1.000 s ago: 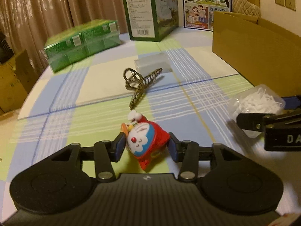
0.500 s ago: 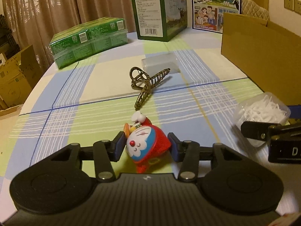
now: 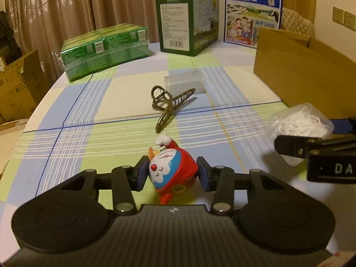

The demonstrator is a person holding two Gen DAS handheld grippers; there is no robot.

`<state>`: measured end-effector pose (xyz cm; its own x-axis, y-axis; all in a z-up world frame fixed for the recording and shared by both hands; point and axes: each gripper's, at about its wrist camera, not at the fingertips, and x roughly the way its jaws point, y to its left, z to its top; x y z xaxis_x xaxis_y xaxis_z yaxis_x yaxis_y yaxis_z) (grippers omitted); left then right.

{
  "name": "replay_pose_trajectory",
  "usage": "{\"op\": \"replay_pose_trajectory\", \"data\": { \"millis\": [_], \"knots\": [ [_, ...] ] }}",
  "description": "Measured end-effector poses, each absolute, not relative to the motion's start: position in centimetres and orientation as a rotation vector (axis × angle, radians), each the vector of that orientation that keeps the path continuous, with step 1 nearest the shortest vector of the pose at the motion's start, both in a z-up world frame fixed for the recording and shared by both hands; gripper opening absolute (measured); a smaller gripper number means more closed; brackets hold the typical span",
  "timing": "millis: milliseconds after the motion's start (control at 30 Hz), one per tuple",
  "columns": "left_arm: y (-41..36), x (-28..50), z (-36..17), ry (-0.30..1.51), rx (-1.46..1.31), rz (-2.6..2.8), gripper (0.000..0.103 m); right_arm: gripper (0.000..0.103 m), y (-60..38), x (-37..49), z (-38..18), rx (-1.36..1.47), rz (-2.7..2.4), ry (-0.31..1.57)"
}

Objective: Organize rigid objects
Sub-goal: 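Carry the Doraemon figure and the floss-pick box over the cardboard box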

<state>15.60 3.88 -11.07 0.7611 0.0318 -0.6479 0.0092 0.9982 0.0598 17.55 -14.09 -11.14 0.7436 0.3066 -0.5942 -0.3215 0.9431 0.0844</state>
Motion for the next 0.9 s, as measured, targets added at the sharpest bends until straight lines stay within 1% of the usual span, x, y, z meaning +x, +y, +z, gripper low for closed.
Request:
{"op": "replay_pose_trajectory", "data": {
  "millis": [467,900],
  "knots": [
    [3.9,11.7,-4.1,0.651,-0.043,0.048,0.040,0.084,-14.8,13.8,-4.4,-0.028,0.362,0.539],
    [-0.4,6.5,0.6,0.616,-0.043,-0.035,0.040,0.084,-19.5,8.4,-0.2,0.007,0.307,0.505]
  ]
}}
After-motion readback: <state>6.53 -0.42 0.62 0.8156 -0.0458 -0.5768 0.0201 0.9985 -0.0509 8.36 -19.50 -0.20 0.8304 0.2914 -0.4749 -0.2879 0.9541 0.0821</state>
